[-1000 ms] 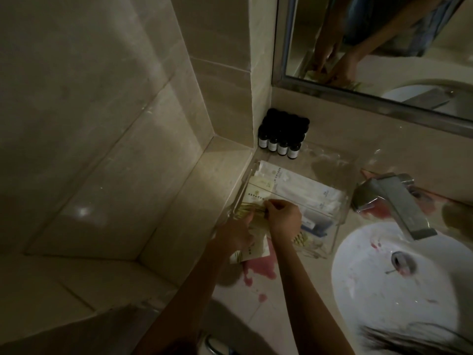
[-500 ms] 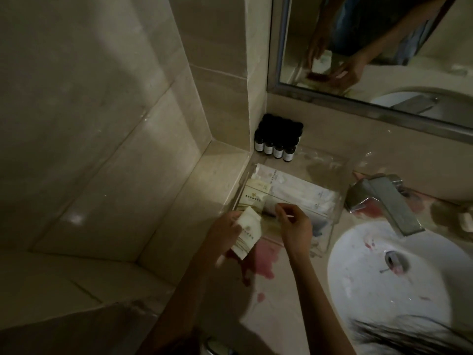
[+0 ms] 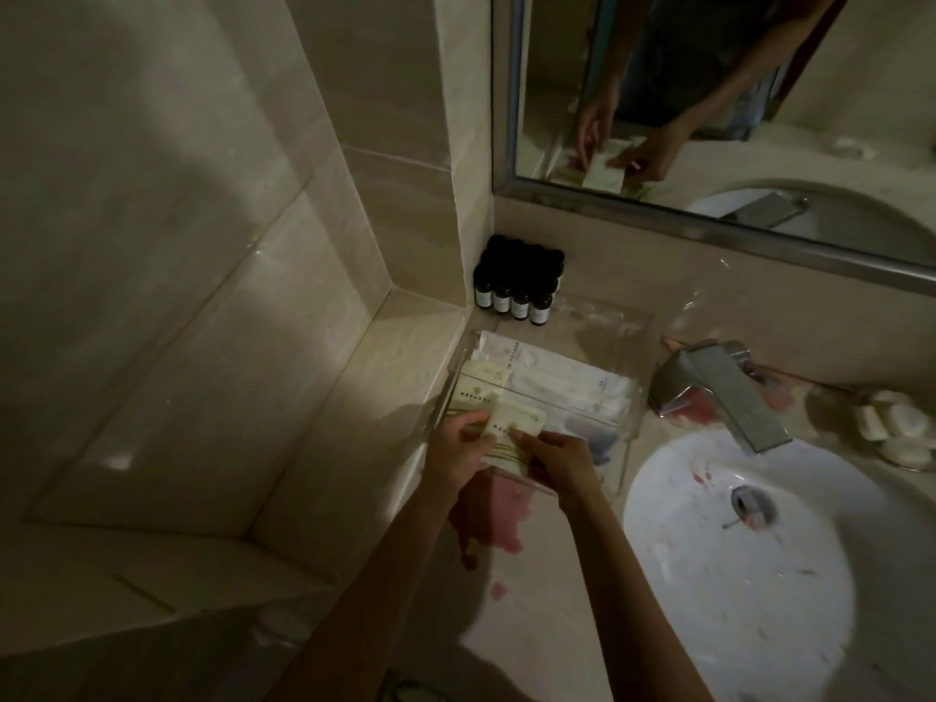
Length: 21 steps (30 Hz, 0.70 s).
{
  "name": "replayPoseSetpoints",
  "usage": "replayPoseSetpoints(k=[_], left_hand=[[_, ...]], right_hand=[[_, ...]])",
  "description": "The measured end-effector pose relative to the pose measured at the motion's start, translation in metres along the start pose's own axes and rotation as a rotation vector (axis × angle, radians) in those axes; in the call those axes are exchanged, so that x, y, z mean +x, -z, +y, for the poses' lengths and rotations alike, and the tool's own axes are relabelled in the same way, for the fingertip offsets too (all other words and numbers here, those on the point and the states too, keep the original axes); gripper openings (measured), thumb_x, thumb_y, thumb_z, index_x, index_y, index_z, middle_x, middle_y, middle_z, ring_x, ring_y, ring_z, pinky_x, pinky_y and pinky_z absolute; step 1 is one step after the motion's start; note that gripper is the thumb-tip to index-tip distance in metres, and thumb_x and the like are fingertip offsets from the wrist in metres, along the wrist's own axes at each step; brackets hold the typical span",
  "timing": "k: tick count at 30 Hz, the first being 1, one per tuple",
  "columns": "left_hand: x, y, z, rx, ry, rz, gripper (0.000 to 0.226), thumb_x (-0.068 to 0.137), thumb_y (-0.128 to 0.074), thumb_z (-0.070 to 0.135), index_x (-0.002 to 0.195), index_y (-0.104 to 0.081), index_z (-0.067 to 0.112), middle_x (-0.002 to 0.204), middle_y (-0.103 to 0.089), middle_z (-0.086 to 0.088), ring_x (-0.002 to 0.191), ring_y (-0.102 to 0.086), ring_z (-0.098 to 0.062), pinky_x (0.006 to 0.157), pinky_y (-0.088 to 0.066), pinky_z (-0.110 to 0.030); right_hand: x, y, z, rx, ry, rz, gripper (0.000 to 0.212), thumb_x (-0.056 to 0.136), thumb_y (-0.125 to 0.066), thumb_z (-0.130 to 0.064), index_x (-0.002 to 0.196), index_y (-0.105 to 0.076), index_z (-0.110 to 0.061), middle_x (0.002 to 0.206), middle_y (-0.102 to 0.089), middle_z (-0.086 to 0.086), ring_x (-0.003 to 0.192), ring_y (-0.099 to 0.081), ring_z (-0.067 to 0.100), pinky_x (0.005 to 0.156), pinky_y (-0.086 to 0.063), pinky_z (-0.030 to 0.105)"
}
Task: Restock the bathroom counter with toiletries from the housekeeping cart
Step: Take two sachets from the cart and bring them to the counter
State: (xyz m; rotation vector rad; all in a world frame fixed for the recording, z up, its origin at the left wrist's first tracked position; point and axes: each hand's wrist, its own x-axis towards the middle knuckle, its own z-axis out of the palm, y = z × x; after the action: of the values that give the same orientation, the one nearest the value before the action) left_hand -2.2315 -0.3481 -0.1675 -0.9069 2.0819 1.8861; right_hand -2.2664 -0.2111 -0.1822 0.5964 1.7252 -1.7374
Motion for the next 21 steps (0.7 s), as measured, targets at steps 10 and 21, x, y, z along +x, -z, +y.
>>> replayPoseSetpoints(k=[10,21], left_hand=[[0.014,-0.001,-0.007,0.084,-0.023,0.143,0.018,0.082,-0.072,0.007,0.099,-0.065,0.010,0.081,-0.068,-0.006,0.058,-0.063,-0.016,0.060,-0.058,-0.031],[0.014,-0.014,-0.018,0.344,-0.252,0.195,0.013,0.080,-0.074,0.006,0.091,-0.072,0.011,0.089,-0.071,0.002,0.083,-0.066,-0.009,0.076,-0.054,-0.017]], right_hand=[[0.031,-0.005,-0.006,-0.133,0.025,0.111,0.026,0.080,-0.078,-0.020,0.062,-0.063,-0.009,0.061,-0.063,0.009,0.054,-0.057,0.018,0.054,-0.053,0.027],[0.029,0.003,-0.003,-0.274,0.134,0.242,0.016,0.083,-0.075,-0.023,0.088,-0.073,-0.008,0.074,-0.071,0.007,0.070,-0.068,0.025,0.078,-0.058,0.045]])
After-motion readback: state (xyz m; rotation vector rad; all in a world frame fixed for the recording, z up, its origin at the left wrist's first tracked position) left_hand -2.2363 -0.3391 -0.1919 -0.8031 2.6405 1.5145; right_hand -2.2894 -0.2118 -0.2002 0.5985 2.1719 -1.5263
